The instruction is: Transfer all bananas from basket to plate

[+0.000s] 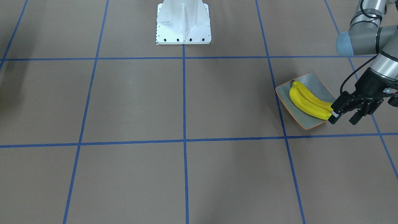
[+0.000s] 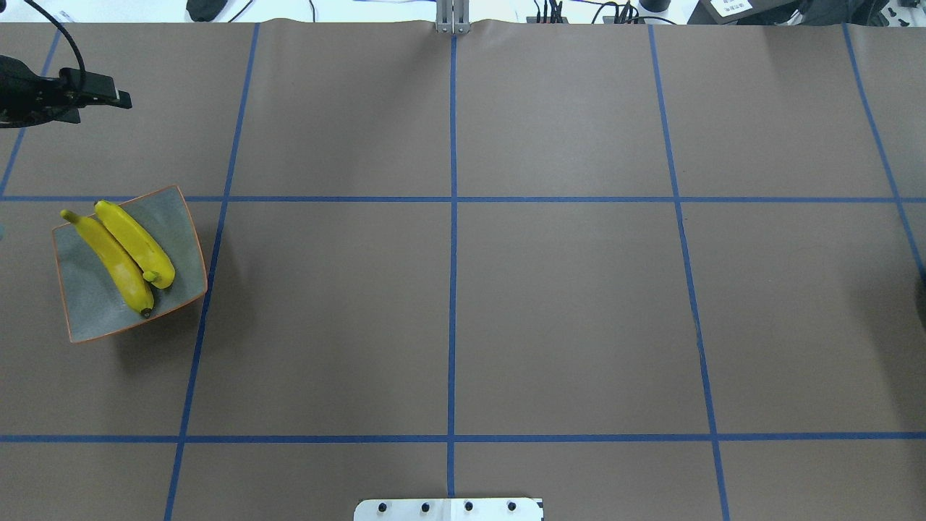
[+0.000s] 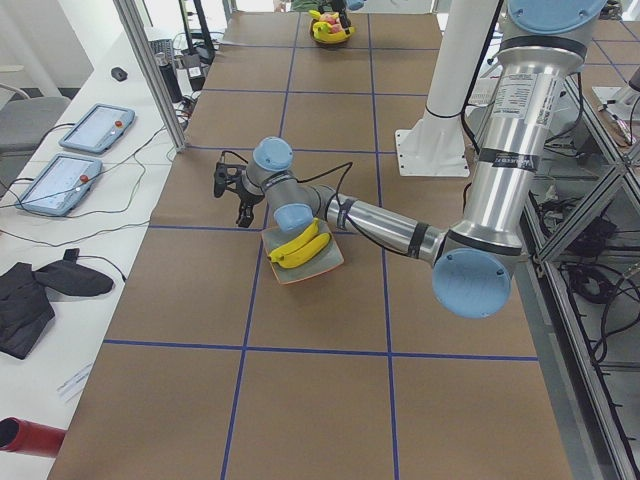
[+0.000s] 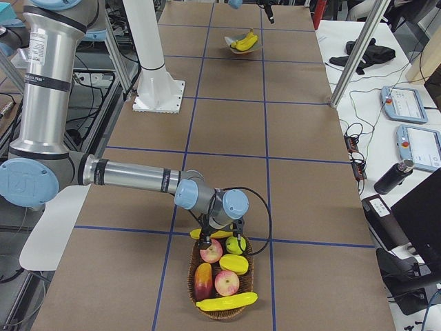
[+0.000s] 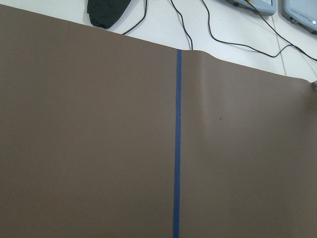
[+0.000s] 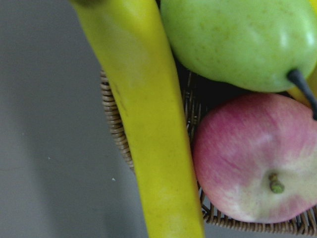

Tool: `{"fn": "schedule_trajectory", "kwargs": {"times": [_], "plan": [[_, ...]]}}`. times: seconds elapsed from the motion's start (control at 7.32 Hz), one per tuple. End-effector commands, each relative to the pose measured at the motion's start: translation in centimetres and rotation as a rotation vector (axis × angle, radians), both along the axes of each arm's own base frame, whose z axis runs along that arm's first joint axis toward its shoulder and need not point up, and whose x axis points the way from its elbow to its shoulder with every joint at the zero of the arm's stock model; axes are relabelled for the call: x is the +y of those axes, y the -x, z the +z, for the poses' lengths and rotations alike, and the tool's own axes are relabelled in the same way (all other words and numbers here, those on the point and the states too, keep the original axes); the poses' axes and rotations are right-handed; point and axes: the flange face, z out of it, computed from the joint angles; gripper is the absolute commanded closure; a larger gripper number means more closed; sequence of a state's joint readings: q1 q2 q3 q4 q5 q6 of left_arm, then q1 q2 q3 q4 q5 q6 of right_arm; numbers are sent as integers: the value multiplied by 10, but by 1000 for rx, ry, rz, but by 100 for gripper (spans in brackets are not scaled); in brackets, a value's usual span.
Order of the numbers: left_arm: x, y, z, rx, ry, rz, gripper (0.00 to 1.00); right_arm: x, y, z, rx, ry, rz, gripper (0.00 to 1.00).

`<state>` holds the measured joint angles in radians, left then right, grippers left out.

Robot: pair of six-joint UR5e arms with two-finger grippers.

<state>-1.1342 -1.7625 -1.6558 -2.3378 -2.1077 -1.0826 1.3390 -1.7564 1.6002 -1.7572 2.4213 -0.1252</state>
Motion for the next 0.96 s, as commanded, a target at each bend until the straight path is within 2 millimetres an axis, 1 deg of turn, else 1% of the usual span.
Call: {"fn": "schedule_trajectory", "kwargs": {"times": [0.0, 0.68, 0.82], "plan": [[0, 0, 0, 0, -2, 1, 0, 0, 7, 2, -15, -10, -10, 1], [1, 0, 0, 0, -8, 2, 0, 0, 9, 6, -13, -6, -16, 2], [1, 0, 0, 0, -8, 2, 0, 0, 8, 7, -10, -4, -16, 4]]}}
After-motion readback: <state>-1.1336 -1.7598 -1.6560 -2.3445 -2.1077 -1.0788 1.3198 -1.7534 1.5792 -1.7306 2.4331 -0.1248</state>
